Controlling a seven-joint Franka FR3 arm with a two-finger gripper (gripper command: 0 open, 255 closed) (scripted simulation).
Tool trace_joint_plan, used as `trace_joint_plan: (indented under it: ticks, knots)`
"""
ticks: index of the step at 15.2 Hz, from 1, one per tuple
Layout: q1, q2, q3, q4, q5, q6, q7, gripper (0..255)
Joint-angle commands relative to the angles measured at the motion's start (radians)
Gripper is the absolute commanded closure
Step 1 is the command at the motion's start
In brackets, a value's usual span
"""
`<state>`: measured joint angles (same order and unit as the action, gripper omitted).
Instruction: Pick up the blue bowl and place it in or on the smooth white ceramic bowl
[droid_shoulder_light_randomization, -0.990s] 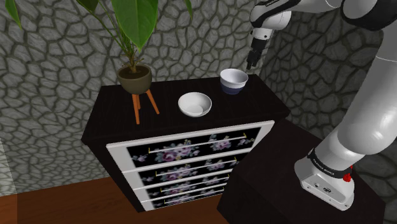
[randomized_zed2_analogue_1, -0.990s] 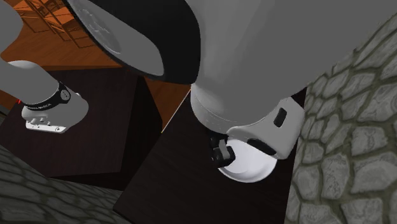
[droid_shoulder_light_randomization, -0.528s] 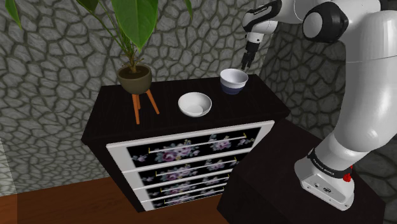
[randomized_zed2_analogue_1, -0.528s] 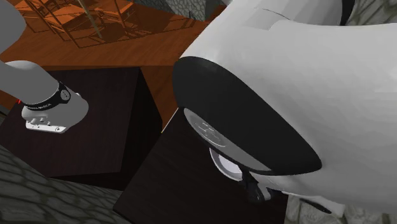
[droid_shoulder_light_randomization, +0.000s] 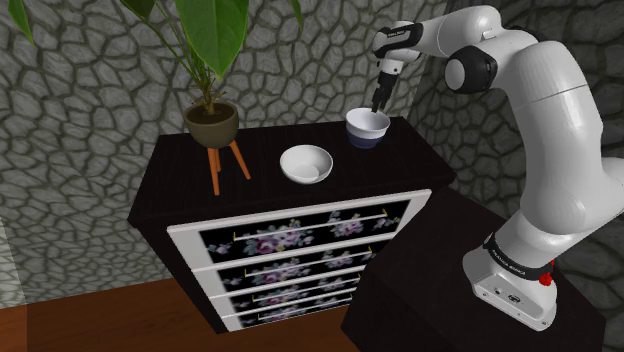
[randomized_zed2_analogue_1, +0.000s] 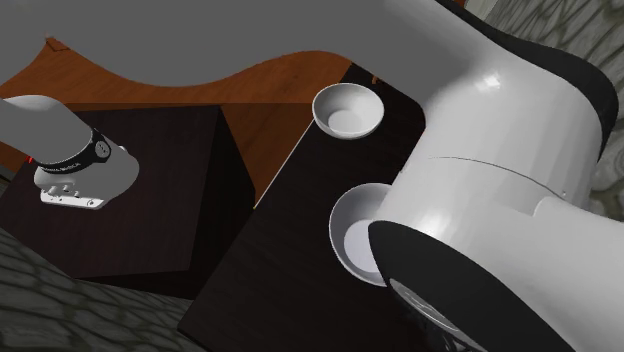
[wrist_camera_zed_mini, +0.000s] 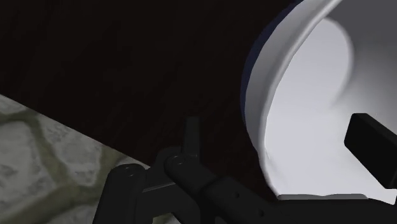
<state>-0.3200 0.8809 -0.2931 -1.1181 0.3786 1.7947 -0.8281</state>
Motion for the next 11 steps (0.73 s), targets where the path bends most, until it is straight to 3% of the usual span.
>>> trace_joint_plan:
  ticks: [1, 5, 11]
  knots:
    - [-0.001, 0.014, 0.003, 0.001, 0.003, 0.014, -0.002, 0]
    - [0.008, 0.025, 0.007, -0.041, 0.01, 0.066, -0.01, 0]
    - [0.008, 0.025, 0.007, -0.041, 0.01, 0.066, -0.01, 0]
